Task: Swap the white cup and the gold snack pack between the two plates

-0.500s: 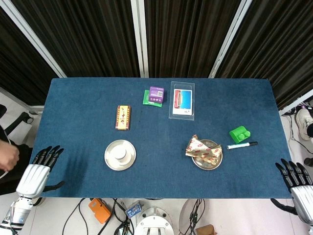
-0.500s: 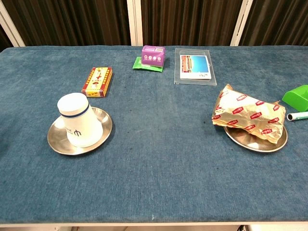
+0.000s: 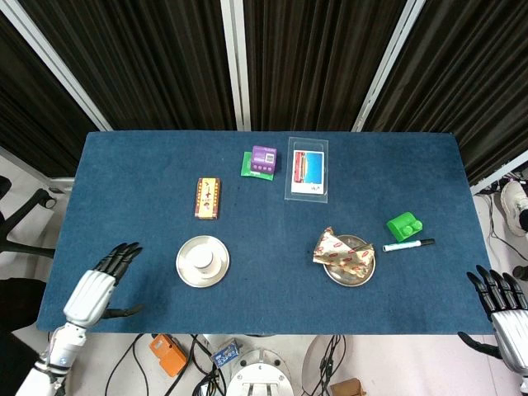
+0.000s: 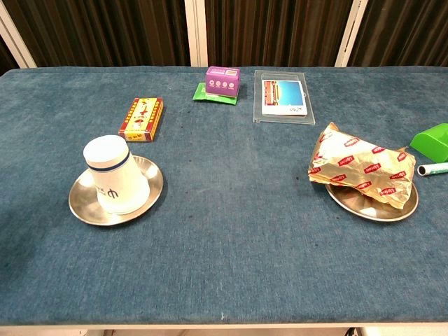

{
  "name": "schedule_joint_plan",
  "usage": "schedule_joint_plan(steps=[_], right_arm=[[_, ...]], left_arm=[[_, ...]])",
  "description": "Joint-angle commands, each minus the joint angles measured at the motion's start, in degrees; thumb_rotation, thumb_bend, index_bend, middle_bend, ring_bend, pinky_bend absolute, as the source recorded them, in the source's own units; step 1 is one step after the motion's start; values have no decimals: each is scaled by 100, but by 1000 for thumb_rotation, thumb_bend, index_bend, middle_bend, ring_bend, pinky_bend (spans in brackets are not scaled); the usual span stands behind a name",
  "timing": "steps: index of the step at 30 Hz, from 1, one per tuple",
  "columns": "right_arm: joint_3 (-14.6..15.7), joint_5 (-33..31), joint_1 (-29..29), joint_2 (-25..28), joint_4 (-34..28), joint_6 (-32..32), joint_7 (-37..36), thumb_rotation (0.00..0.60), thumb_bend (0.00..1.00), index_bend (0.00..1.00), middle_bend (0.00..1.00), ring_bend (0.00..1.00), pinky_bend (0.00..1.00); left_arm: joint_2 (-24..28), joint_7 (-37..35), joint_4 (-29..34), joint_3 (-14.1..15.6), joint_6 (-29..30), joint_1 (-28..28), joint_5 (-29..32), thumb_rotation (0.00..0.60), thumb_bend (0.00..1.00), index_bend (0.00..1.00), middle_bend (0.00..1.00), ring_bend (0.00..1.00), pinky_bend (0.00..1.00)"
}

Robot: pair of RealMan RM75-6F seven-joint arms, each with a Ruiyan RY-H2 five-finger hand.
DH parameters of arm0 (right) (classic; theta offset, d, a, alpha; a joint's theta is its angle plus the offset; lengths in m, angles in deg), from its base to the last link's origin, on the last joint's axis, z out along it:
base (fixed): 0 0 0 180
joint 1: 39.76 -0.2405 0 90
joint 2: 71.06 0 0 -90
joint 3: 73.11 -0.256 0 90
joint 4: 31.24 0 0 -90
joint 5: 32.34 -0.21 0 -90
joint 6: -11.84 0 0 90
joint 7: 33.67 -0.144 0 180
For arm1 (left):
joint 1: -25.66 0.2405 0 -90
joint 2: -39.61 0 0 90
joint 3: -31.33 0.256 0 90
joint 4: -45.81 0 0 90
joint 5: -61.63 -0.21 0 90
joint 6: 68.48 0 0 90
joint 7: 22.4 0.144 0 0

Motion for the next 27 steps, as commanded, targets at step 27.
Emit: schedule_joint_plan(steps=[27], right_arm=[[-54, -288, -81, 197, -135, 235, -278, 555, 159, 0, 0, 0, 66]], left_arm=[[-2134, 2957, -11, -1034, -1330, -1341, 1979, 600, 277, 375, 392, 378, 356]])
